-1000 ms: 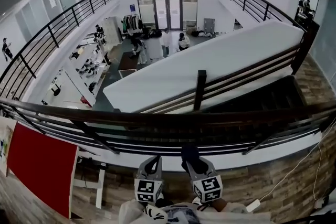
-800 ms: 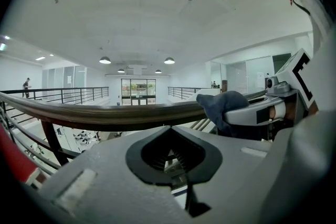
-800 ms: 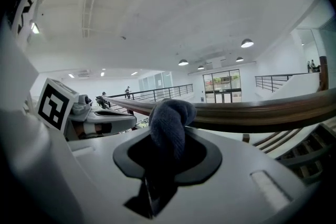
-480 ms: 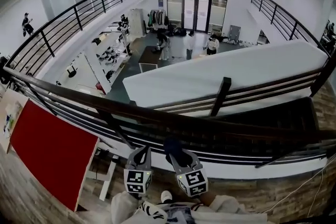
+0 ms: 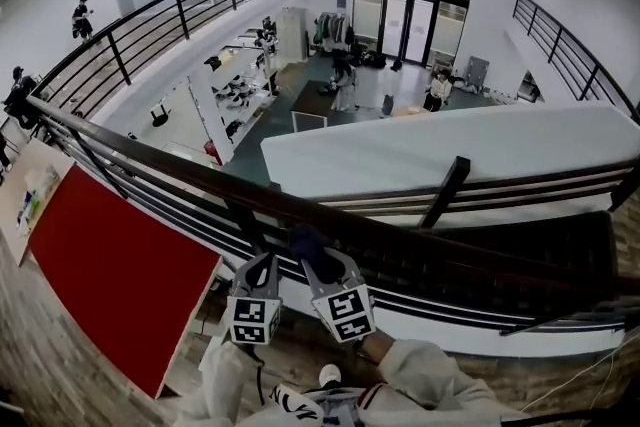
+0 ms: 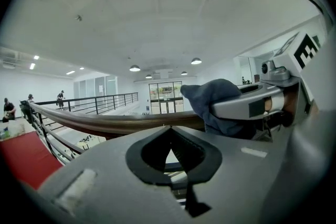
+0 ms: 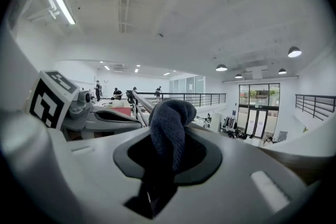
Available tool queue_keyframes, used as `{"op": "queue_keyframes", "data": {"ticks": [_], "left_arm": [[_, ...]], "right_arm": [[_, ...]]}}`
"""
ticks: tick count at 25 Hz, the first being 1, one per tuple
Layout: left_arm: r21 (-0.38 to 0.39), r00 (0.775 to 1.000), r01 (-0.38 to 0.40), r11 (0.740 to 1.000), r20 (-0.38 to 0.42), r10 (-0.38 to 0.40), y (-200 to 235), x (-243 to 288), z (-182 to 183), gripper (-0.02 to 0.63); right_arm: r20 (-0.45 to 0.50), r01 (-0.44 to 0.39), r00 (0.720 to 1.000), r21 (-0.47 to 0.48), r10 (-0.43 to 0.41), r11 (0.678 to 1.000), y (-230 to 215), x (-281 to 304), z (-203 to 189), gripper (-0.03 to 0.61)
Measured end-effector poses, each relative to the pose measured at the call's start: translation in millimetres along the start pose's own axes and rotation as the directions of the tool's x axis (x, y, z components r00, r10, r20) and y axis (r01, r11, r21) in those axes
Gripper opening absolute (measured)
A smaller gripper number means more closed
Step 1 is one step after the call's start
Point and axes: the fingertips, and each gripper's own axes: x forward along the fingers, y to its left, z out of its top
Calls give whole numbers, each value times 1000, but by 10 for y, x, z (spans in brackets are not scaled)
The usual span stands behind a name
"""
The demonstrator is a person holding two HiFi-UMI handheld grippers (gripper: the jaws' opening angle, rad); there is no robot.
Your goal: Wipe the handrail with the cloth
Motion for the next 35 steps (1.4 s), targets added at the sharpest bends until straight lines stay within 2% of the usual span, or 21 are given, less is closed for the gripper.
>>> {"op": "queue_keyframes", "data": {"ticks": [4, 11, 16, 19, 23, 26, 30, 35], "left_arm": [[25, 999, -48, 999, 12, 48, 369, 91, 105, 2], [-42, 987, -157, 987, 12, 158, 1147, 387, 203, 3], [-53, 979, -204, 977, 14, 205, 1524, 574, 315, 3], [-8, 980, -198, 980, 18, 198, 1656, 663, 373, 2], [37, 982, -188, 981, 22, 188, 1725, 731, 410, 3], [30, 983, -185, 982, 21, 184, 1697, 756, 398, 3], [20, 983, -183, 983, 15, 182, 1701, 765, 345, 3], [-7, 984, -176, 984, 14, 176, 1653, 810, 331, 3]], "right_arm": [[2, -33, 999, -38, 33, 999, 86, 468, 273, 91], [-59, -36, 998, -33, 34, 999, 188, 1358, 523, 91], [-103, -7, 995, -29, 4, 1000, 120, 1865, 616, 91], [-143, 25, 989, -32, -30, 999, 76, 2148, 652, 91], [-208, 21, 978, -21, -25, 1000, 97, 2404, 606, 91], [-250, 22, 968, -47, -33, 999, 80, 2469, 482, 91], [-266, 17, 962, -135, -53, 991, 103, 2481, 393, 91], [-310, 21, 948, -172, -74, 985, 55, 2437, 316, 91]]}}
